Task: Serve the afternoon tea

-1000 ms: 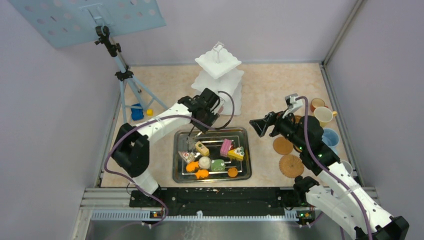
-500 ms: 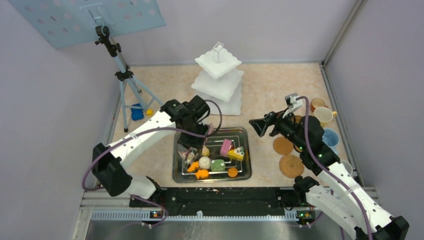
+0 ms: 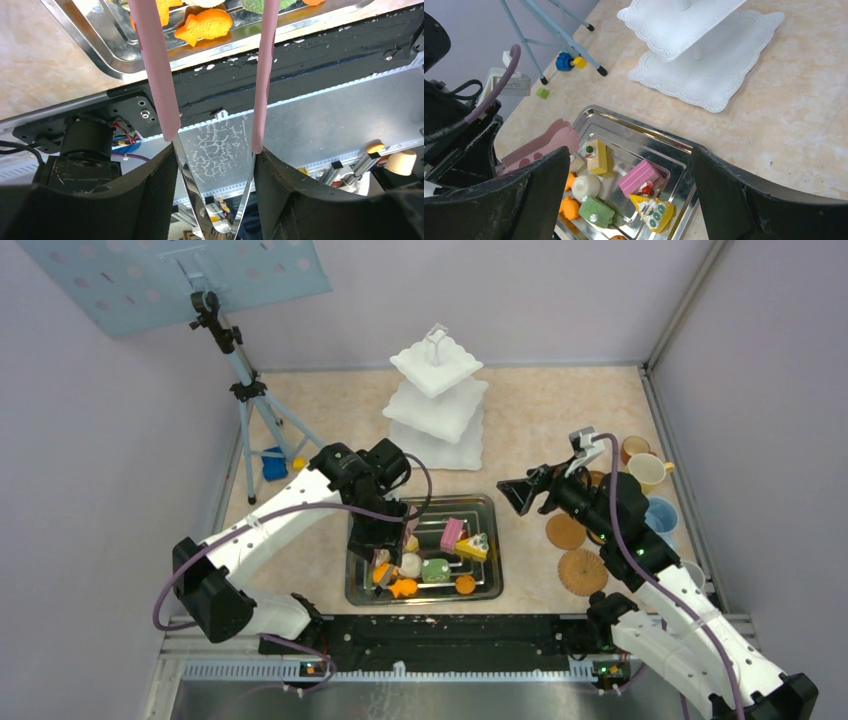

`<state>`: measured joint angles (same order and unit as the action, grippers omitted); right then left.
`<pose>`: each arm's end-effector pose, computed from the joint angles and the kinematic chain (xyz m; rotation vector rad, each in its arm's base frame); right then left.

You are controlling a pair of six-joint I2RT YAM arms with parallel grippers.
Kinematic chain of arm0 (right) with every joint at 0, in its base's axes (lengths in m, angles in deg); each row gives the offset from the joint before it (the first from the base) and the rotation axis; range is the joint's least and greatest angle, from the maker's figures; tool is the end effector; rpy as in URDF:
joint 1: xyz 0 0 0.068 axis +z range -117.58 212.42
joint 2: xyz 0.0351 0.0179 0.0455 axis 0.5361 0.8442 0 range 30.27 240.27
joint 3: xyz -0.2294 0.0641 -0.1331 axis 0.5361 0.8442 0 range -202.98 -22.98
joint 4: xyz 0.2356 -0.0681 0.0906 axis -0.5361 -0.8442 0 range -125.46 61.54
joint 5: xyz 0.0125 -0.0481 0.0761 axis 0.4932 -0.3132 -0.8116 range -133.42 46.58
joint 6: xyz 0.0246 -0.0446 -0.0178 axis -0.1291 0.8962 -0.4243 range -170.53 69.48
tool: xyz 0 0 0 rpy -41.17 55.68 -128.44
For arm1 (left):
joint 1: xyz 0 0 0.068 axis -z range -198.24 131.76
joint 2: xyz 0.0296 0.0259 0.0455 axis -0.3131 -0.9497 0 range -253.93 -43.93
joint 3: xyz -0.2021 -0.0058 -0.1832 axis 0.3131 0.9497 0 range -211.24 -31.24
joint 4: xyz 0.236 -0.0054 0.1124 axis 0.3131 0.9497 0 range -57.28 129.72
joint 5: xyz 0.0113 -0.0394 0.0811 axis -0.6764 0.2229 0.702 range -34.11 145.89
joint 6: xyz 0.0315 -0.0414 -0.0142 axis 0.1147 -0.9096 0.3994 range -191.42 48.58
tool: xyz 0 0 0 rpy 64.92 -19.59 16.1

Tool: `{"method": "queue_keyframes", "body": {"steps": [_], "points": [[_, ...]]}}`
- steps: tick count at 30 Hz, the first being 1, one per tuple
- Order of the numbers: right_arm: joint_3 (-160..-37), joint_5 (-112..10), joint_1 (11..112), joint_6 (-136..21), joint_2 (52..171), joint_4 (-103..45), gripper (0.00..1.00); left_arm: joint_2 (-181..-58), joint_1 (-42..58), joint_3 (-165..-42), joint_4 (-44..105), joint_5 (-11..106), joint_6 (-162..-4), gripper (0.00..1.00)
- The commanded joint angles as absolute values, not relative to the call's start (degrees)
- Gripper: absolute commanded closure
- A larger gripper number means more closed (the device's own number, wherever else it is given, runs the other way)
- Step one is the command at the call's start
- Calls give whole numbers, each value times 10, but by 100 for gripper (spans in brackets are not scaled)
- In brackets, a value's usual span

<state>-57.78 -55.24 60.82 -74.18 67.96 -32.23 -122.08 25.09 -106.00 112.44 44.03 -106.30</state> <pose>0.1433 0.0858 0.3098 -0.2336 1.7428 0.8467 0.1600 -0.1611 0.3093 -0.2466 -3.0730 0.3656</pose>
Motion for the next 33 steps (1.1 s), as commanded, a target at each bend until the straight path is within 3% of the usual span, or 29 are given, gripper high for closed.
{"method": "queue_keyframes", "body": {"steps": [1, 33], "points": [[-573, -560, 613, -744, 665, -289, 10, -1228, 253, -1054, 1125, 421, -1091, 41], [-560, -549, 613, -736, 642, -299, 10, -1309, 246, -1010, 1076, 420, -1123, 40]]}}
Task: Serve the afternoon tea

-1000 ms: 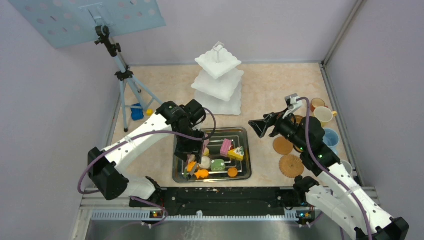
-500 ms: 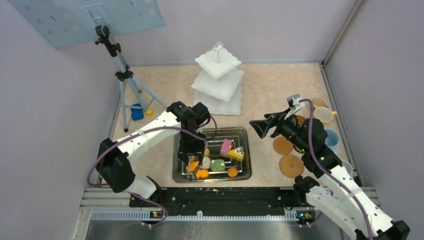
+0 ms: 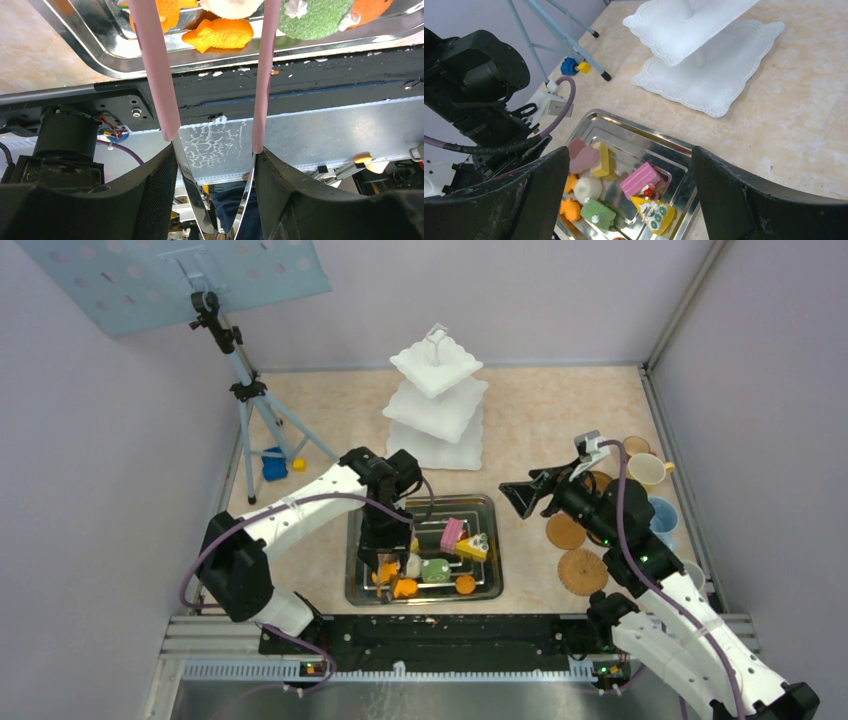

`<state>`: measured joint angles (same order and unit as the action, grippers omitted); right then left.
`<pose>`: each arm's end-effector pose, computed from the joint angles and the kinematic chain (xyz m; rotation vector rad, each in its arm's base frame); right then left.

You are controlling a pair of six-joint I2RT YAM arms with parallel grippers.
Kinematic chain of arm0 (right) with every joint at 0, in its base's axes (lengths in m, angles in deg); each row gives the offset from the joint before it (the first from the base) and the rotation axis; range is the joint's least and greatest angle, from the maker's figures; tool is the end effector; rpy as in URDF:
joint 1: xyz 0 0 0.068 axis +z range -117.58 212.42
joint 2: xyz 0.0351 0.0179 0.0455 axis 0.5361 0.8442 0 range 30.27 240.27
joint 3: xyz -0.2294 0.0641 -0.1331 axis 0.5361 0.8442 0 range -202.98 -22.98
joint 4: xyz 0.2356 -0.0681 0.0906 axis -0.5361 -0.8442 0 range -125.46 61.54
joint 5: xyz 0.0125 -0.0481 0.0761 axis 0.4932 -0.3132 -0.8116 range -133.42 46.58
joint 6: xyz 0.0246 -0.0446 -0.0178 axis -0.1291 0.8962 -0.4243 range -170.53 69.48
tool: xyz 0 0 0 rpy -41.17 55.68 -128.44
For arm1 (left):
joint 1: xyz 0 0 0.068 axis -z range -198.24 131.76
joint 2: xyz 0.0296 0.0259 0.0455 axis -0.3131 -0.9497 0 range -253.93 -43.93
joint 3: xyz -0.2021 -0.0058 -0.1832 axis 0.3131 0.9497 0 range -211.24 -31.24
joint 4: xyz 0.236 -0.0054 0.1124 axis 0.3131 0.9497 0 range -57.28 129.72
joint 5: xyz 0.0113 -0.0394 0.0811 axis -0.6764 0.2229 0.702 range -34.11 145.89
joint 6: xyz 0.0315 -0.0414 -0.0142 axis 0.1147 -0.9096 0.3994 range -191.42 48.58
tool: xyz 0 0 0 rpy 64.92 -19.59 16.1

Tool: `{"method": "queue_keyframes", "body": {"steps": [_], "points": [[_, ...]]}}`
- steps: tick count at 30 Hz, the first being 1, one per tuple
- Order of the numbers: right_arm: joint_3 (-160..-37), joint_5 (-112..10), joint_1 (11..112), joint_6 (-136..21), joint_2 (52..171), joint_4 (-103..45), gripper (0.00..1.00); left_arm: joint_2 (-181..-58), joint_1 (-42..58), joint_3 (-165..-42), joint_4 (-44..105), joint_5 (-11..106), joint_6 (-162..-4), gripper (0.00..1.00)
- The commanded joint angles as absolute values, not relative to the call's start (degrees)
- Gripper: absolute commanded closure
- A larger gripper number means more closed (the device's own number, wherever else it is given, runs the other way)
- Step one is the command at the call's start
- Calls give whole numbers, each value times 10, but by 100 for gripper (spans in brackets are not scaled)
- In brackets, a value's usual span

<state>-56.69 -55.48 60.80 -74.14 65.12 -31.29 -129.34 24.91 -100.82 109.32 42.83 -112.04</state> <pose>0.1355 0.0816 0.3119 -0.2384 1.6939 0.8578 0.1742 -0.1744 0.2591 -0.0582 -2.9503 0.2097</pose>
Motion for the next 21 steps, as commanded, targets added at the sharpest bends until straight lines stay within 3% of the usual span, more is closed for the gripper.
{"method": "queue_keyframes", "body": {"steps": [1, 21], "points": [[-559, -549, 613, -736, 641, -300, 10, -1313, 247, -1010, 1072, 417, -1124, 39], [-555, -536, 613, -731, 630, -308, 10, -1363, 242, -1024, 1037, 421, -1130, 39]]}}
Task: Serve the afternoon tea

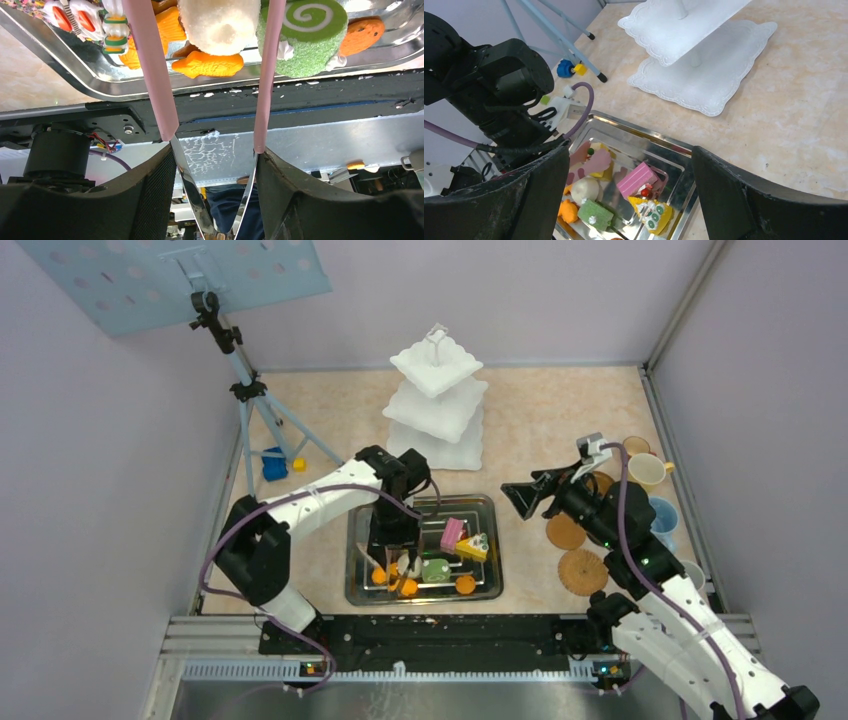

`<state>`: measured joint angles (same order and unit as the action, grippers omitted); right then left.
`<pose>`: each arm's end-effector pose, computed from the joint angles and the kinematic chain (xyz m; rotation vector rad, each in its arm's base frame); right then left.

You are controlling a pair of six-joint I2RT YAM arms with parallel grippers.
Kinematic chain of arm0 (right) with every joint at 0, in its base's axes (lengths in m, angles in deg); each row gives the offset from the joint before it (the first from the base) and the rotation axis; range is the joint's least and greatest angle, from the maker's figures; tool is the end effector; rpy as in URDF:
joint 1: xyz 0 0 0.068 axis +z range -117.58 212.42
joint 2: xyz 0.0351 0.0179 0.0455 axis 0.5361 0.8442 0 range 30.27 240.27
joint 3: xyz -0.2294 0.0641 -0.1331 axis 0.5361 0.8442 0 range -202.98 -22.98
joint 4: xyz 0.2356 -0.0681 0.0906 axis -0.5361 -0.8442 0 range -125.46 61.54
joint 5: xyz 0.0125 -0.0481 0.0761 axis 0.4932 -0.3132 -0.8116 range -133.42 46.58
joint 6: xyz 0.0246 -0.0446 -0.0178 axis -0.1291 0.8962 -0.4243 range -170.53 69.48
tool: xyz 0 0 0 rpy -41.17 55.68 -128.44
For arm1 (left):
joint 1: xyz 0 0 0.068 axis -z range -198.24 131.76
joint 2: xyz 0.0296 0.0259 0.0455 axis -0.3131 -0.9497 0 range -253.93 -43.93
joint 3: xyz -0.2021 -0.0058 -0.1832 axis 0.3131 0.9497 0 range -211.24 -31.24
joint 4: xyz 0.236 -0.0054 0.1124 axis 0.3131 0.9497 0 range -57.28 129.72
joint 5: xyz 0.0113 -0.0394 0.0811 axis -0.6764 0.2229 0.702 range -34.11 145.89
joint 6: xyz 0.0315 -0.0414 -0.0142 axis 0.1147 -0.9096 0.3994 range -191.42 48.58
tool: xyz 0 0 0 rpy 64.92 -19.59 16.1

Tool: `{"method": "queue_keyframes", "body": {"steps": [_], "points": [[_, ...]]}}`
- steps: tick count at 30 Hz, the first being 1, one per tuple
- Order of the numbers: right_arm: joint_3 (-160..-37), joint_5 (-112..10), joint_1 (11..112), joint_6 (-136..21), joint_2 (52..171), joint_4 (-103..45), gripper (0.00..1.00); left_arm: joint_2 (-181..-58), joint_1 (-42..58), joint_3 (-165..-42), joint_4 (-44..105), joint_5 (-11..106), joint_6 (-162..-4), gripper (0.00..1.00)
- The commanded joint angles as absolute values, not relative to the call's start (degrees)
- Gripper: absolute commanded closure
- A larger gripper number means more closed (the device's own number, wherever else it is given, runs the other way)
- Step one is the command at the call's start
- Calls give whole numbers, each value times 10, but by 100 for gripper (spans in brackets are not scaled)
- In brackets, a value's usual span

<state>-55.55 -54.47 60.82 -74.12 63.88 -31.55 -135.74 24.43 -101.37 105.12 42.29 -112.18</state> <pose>0.1329 0.0796 0.3073 -0.2247 1.6964 0.8432 0.1931 -0.1895 0.2344 -0.0366 -2.9247 0.1910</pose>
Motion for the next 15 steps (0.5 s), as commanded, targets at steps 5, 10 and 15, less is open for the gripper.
{"method": "queue_keyframes", "body": {"steps": [5, 10, 15], "points": [[-556, -535, 613, -731, 628, -311, 10, -1369, 242, -1033, 1041, 442, -1124, 46], [-558, -536, 613, -732, 625, -313, 10, -1358, 243, -1018, 1036, 467, -1120, 57], [-558, -538, 613, -736, 625, -312, 10, -1342, 243, -1028, 1039, 509, -1111, 67]]}}
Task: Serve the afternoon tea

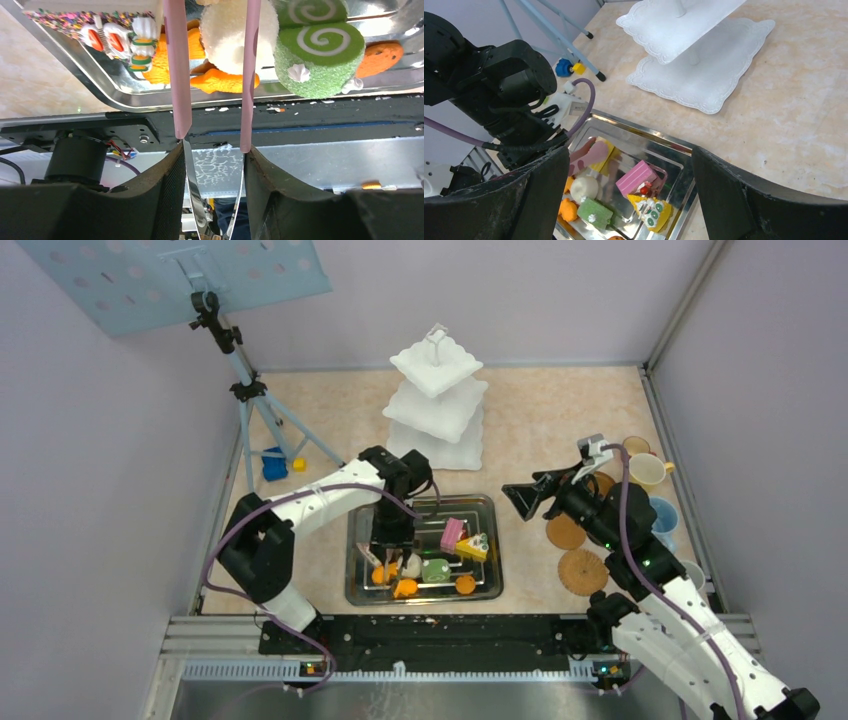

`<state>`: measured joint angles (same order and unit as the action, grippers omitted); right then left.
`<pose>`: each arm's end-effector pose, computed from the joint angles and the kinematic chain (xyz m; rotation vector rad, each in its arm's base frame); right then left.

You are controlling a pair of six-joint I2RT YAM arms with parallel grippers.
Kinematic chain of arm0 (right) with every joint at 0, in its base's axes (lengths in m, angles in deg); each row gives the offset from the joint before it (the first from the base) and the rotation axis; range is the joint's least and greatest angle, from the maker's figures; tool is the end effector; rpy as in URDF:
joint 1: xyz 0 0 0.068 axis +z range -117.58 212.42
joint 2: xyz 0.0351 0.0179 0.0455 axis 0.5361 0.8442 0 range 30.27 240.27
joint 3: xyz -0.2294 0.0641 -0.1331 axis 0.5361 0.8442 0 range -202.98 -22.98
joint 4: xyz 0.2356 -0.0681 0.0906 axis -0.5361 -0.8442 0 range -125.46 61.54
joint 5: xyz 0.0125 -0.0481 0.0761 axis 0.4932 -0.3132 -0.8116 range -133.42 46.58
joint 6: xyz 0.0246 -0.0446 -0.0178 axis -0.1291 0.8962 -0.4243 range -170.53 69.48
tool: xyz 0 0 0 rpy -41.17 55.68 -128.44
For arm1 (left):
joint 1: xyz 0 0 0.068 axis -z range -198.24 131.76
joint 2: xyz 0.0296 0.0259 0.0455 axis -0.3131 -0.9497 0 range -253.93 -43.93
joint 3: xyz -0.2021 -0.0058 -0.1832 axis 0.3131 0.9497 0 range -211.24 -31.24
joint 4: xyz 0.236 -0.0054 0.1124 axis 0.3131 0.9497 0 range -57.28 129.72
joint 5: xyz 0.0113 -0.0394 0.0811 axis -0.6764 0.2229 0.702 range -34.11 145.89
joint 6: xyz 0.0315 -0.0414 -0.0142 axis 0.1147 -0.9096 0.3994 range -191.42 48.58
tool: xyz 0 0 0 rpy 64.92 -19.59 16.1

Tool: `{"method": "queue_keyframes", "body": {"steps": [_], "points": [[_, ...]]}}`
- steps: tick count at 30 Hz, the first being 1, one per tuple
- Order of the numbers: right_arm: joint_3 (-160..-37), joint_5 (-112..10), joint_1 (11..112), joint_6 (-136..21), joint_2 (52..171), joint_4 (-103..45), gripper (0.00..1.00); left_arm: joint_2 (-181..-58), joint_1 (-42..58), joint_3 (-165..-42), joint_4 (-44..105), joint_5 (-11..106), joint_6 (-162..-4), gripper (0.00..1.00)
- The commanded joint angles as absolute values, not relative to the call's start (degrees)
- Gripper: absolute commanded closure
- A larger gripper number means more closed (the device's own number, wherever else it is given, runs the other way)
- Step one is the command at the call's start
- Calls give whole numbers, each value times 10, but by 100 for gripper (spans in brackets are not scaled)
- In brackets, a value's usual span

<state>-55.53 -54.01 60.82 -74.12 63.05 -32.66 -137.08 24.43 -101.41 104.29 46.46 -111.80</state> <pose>0.1305 0.0780 0.3070 -0.2181 1.7017 0.8358 0.1981 -0.1906 0.2280 -0.0499 -2.9712 0.1053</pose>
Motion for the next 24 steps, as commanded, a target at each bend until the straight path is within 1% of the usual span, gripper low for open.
{"method": "queue_keyframes", "body": {"steps": [1, 5, 9, 18, 22, 24], "points": [[-558, -539, 613, -737, 626, -312, 10, -1339, 244, -1035, 1041, 519, -1110, 68], [-559, -537, 613, -738, 626, -317, 10, -1322, 246, -1078, 1050, 584, -1098, 68], [-562, -536, 613, -740, 632, -322, 10, -1319, 243, -1098, 992, 623, -1073, 67], [-562, -534, 613, -732, 649, -320, 10, -1393, 207, -1123, 849, 677, -995, 67], [-557, -528, 613, -732, 652, -320, 10, -1427, 177, -1123, 793, 663, -980, 67], [-557, -526, 613, -731, 653, -322, 10, -1445, 173, -1136, 777, 678, -971, 67]]}}
